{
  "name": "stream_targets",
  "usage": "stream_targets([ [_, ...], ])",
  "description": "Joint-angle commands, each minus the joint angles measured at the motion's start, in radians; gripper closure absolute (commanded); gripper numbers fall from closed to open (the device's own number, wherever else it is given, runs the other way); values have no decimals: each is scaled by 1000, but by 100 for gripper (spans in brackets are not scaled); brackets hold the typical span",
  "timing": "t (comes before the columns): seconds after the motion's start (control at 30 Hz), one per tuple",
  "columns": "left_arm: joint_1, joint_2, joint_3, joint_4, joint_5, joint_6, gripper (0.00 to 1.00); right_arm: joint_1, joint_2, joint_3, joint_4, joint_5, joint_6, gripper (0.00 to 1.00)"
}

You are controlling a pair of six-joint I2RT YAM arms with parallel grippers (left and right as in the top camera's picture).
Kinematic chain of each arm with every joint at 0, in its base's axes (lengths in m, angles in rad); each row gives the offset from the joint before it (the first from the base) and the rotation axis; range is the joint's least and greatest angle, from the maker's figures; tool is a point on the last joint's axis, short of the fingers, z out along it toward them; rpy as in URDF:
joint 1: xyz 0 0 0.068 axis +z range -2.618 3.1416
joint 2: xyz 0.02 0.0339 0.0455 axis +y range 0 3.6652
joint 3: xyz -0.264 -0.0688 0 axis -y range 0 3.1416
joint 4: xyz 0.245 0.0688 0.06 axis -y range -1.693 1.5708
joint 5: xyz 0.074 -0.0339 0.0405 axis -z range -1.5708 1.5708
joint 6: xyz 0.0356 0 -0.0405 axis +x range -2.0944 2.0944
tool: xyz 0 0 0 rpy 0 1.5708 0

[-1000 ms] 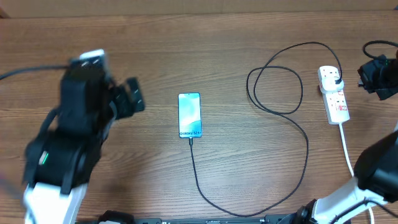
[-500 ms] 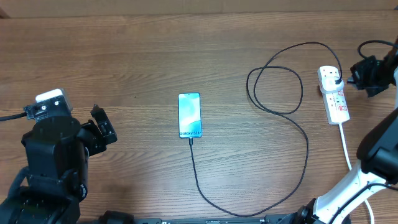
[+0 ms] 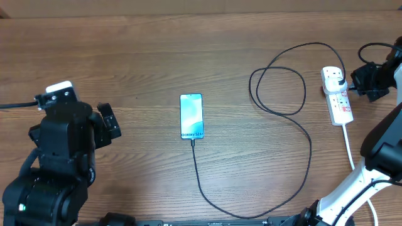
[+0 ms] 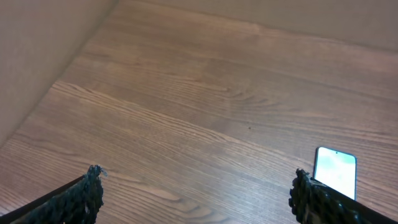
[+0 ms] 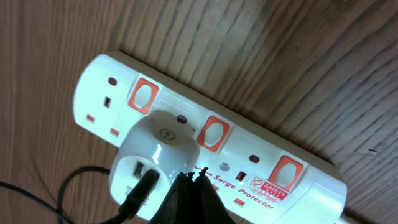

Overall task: Plug charger to phone and switch on socket
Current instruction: 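Press the red switch beside the charger on the power strip with the right gripper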

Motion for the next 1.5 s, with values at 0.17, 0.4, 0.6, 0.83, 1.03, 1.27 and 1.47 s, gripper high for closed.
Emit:
stream_targets([
  [0.17,2,46,6,-3,-21,-17,0,6,25,7,6,-5,-14,96],
  [0.4,2,53,6,-3,-22,-17,0,8,69,7,5,-7,-14,96],
  [0.6,2,53,6,-2,-22,-17,0,8,84,7,16,-14,-14,96],
  [0.83,2,53,6,-2,-22,-17,0,8,84,7,26,-14,-14,96],
  [1.03,2,53,6,-2,-22,-17,0,24,120,6,36,-72,-43,96],
  [1.27,2,51,6,-2,-22,-17,0,94,229,6,-55,-89,-119,96],
  [1.47,2,42,6,-2,-22,-17,0,98,228,47,-148,-92,-117,96],
])
